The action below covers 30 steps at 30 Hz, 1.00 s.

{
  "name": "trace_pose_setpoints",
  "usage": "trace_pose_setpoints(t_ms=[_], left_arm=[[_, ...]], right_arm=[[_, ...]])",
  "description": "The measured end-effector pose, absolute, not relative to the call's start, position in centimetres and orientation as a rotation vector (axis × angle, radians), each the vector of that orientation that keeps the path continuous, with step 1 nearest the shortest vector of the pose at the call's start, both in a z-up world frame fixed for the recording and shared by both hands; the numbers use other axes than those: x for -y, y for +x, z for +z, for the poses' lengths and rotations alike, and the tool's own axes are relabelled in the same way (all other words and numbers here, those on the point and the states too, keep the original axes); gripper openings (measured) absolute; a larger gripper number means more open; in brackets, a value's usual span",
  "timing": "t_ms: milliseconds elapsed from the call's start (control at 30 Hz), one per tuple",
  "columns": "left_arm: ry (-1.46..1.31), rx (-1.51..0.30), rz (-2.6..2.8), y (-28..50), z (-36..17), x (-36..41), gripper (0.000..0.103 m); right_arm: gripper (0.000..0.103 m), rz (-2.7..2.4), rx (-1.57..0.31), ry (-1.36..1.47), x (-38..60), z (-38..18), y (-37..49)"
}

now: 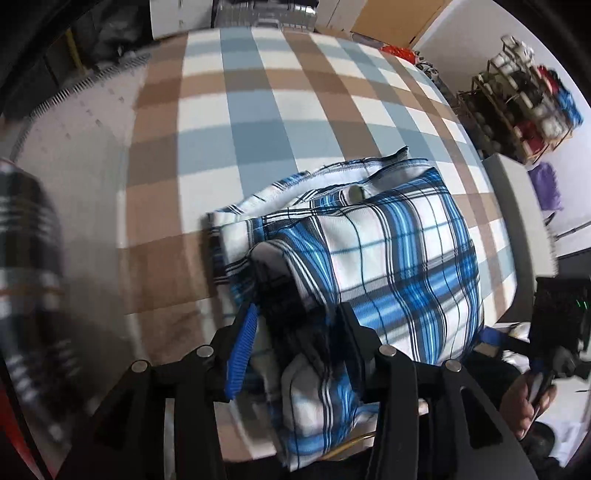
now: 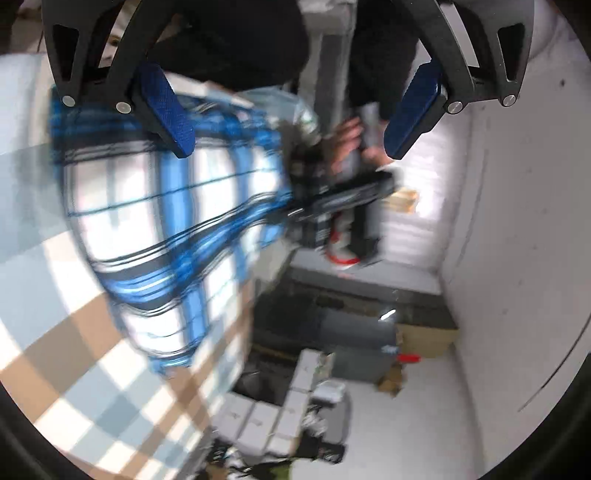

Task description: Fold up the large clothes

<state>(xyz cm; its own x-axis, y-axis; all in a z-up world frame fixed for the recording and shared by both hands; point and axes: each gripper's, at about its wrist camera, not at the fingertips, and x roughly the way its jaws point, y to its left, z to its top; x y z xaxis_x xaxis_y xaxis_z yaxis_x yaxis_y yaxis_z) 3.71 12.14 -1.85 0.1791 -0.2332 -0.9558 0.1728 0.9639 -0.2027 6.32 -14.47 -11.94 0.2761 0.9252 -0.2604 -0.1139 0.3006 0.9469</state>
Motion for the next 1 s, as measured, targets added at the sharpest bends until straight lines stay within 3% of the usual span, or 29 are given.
trace_pose_setpoints(t_ms=[133,200,233,267,467,600,800,1000], left_arm=[[0.000,-1.259,-0.365,1.9,0.5,-9.3,0.039],[0.002,-1.223,-0.415,1.0,0.9,-7.9,0.049],[0.008,-1.199,-0.441,0.4,0.5,-6.9,0.064],[0.024,-1.189,-0.449,0.2,-0.2,-6.5,0.069],[0.061,-1.279,-0.318,1.2,-8.0,-8.9,0.069],[-0.043,-1.231,-0.276,0.5,-9.5,-12.1,0.069],[-0.137,-1.156,-0.298,-0.2,-10.2,-14.0,0.069],[-0.201,-1.149,-0.309,0.0,-10.3,-14.4,0.069]], right_arm=[[0.103,0.828,-1.183,1.082,12.8,-16.3,7.4],[0.103,0.836,-1.184,1.101,12.5,-16.9,7.8],[0.103,0.836,-1.183,1.092,12.3,-16.9,8.0],[0.103,0.837,-1.183,1.091,12.3,-16.9,8.0],[0.103,0.858,-1.184,1.194,13.4,-17.9,8.2],[0.103,0.871,-1.159,1.144,13.6,-15.1,8.4],[0.103,0.692,-1.073,0.451,8.1,-4.6,11.4],[0.102,0.474,-1.235,-0.215,-4.8,-6.0,16.8]])
